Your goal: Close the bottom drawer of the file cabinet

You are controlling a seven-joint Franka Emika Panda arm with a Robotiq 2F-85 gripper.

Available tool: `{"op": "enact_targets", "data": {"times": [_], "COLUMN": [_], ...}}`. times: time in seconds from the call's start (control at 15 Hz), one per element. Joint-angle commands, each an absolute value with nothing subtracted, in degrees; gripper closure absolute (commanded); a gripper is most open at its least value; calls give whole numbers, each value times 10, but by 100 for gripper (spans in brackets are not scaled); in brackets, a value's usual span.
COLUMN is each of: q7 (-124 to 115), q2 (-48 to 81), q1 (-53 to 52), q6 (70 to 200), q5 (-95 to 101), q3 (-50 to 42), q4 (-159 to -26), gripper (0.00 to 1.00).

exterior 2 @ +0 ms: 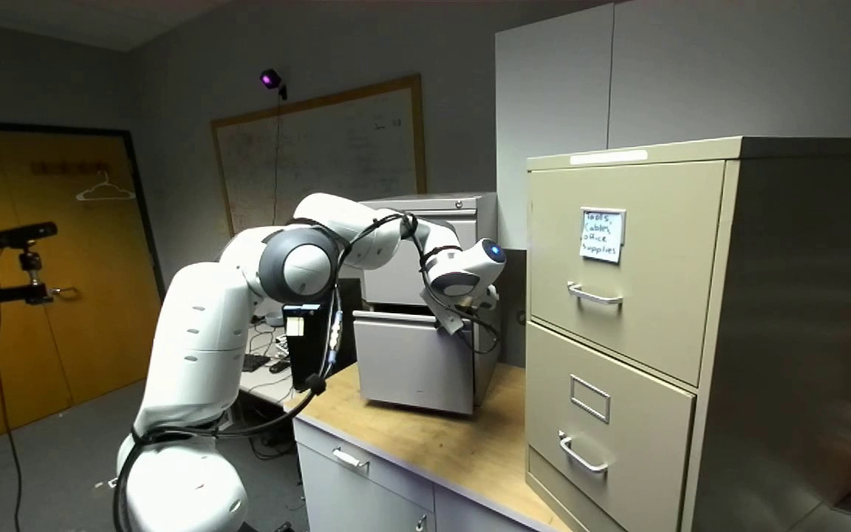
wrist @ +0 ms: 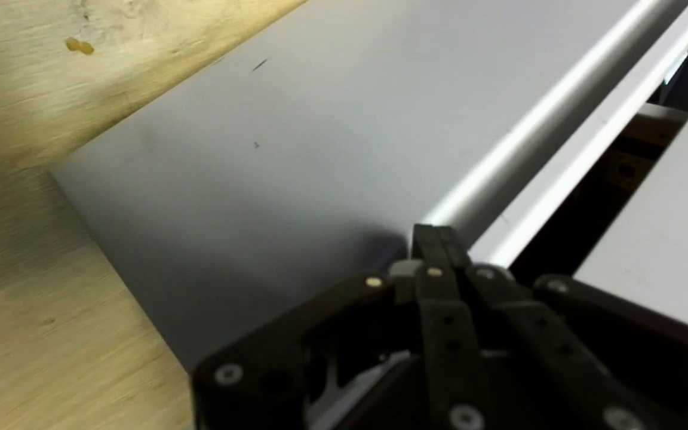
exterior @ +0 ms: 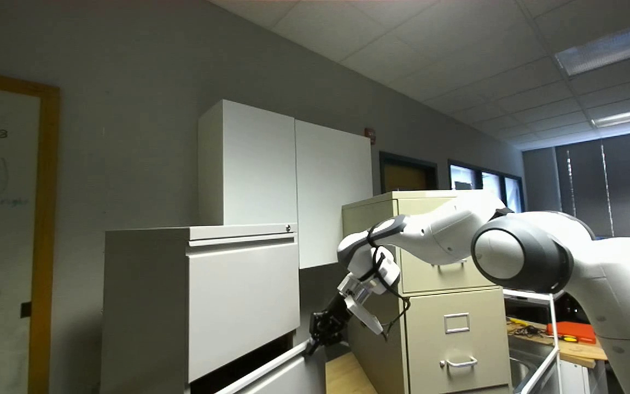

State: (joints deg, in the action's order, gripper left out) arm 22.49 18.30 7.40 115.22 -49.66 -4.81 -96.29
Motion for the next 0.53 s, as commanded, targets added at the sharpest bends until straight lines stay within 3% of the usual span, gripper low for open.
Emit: {"op": "enact_targets", "data": {"times": [0.0,0.47], "q7": [210,166], "q2": [234,317], "q1": [92,115], "q6": [1116,1074], "q5": [-512,-513], "q3": [-30,-21], "q4": [-854,-694], "gripper": [100,100]}}
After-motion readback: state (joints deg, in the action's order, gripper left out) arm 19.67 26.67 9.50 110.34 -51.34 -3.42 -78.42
